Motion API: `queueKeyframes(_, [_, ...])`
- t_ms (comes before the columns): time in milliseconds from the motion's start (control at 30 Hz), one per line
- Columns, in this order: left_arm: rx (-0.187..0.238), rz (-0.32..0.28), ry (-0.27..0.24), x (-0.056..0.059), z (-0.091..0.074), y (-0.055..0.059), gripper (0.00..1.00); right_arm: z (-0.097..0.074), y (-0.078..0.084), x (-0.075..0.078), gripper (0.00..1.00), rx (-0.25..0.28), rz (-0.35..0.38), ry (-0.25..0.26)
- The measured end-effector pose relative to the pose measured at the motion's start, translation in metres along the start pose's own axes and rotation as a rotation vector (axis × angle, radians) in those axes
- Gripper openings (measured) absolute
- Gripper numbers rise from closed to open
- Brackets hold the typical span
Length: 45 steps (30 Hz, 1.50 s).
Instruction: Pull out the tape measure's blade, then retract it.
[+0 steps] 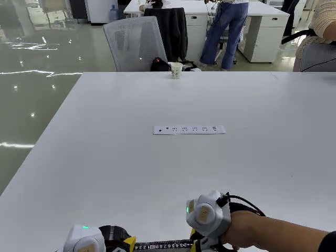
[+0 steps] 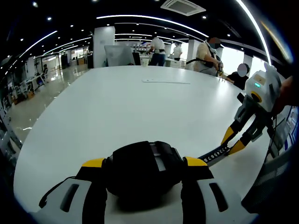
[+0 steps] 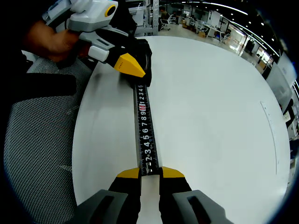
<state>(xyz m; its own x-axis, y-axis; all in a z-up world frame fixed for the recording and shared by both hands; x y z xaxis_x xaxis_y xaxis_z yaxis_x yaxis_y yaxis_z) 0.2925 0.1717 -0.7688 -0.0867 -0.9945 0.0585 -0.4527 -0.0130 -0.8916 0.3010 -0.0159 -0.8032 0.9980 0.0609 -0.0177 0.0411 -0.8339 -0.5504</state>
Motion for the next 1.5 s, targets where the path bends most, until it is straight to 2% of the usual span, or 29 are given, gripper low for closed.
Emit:
queueKeyframes(967, [-0.001,0.0,0.0,0.001,-0.001,0.0,0.59,0.005,-0.008,-0.001,0.11,0.004,-0.012,-0.016])
queueKeyframes(1500, [-0.003,0.002,0.002,0.001,-0.001,0.001,0.59,0.009,-0.015,-0.002,0.11,0.012,0.002,-0.005])
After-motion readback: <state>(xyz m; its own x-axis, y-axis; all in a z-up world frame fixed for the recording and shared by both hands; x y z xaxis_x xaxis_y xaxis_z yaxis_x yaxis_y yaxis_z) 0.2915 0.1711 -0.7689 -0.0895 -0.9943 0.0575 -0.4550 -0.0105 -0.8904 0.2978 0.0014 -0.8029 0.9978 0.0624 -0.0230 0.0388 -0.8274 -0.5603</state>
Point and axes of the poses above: the centre of the closed fingertips' face, and the gripper's own axes: z roughly forward along the fingers, x roughly to its right, y roughly out of its underside, the point moved 1 cm from there along -z, roughly backward along the fingers, and after that the axes turned 9 degrees about x, right-handed, at the moved point
